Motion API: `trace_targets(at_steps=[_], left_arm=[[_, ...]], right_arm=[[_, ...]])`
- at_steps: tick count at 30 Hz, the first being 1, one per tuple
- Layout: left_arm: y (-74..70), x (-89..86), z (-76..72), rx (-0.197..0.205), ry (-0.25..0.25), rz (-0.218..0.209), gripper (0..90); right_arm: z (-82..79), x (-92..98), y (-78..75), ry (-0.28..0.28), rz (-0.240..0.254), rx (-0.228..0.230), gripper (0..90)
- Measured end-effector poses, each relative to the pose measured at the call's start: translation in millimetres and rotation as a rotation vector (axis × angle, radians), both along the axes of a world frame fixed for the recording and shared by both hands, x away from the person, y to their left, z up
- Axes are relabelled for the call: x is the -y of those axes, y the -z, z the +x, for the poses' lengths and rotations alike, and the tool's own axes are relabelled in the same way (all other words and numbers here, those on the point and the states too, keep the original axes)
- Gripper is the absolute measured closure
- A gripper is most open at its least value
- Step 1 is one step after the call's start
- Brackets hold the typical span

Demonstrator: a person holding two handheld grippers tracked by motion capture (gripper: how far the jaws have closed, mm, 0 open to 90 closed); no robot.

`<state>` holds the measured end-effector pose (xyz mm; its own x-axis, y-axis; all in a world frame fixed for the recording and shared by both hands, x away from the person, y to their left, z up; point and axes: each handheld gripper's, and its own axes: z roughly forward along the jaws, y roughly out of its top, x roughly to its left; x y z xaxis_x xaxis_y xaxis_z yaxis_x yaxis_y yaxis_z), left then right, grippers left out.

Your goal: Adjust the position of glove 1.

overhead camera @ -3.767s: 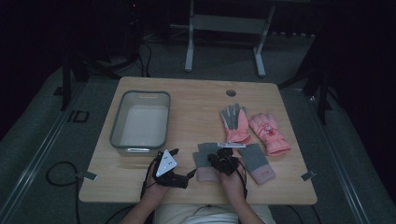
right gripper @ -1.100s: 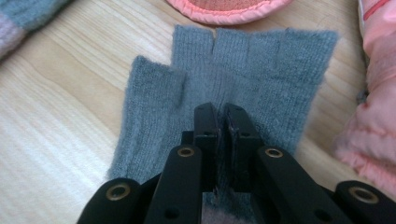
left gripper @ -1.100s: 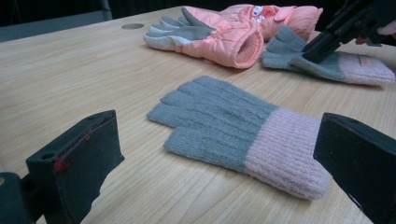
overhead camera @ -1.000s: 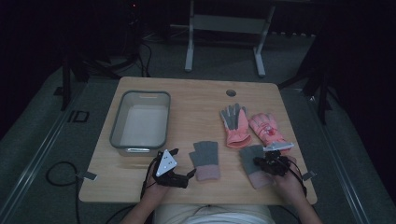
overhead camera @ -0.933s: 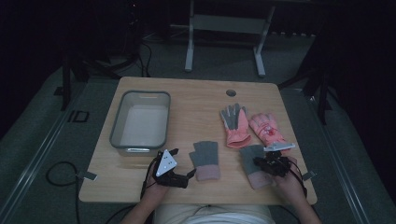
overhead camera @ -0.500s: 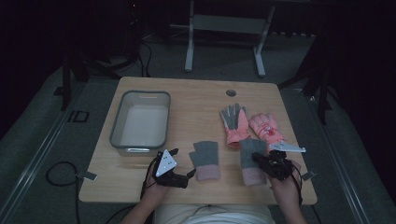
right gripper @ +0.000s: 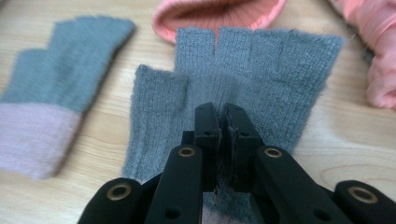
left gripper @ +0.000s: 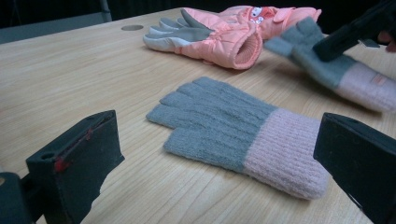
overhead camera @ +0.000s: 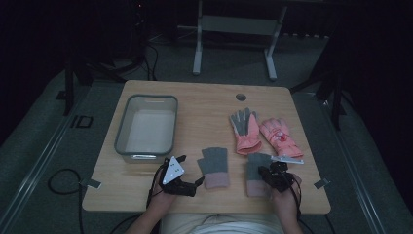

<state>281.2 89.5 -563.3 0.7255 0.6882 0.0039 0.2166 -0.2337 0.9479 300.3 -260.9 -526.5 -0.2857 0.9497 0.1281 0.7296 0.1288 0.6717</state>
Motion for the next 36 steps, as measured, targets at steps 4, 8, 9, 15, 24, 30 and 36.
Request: trace_targets(at_steps=[4, 8, 9, 15, 24, 30, 36], left_arm=[[0.0, 0.0, 0.1, -0.001, 0.0, 0.001, 0.4], [-0.1, 0.0, 0.2, -0.002, 0.005, 0.002, 0.4], [-0.1, 0.0, 0.3, -0.003, 0.006, 0.001, 0.4], [-0.1, 0.1, 0.1, -0.002, 0.006, 0.002, 0.4], [-0.1, 0.0, 0.0, -0.002, 0.009, 0.002, 0.4], [-0.1, 0.0, 0.3, -0.004, 0.006, 0.002, 0.4], [-0.1, 0.1, 0.1, -0.004, 0.006, 0.001, 0.4]], right_arm=[[1.4, -2.4, 8.3, 0.004, -0.019, -0.014, 83.4], [4.3, -0.8, 15.5, 0.016, -0.014, -0.018, 77.6], [4.7, -0.5, 16.3, 0.016, -0.014, -0.015, 76.9], [6.8, 2.7, 14.8, 0.016, 0.013, -0.024, 73.6], [12.3, 12.4, -5.2, -0.14, -0.037, 0.025, 67.2], [23.1, 12.4, -14.1, -0.348, -0.101, 0.025, 64.6], [23.1, 9.2, -5.1, -0.417, -0.177, -0.025, 62.7]])
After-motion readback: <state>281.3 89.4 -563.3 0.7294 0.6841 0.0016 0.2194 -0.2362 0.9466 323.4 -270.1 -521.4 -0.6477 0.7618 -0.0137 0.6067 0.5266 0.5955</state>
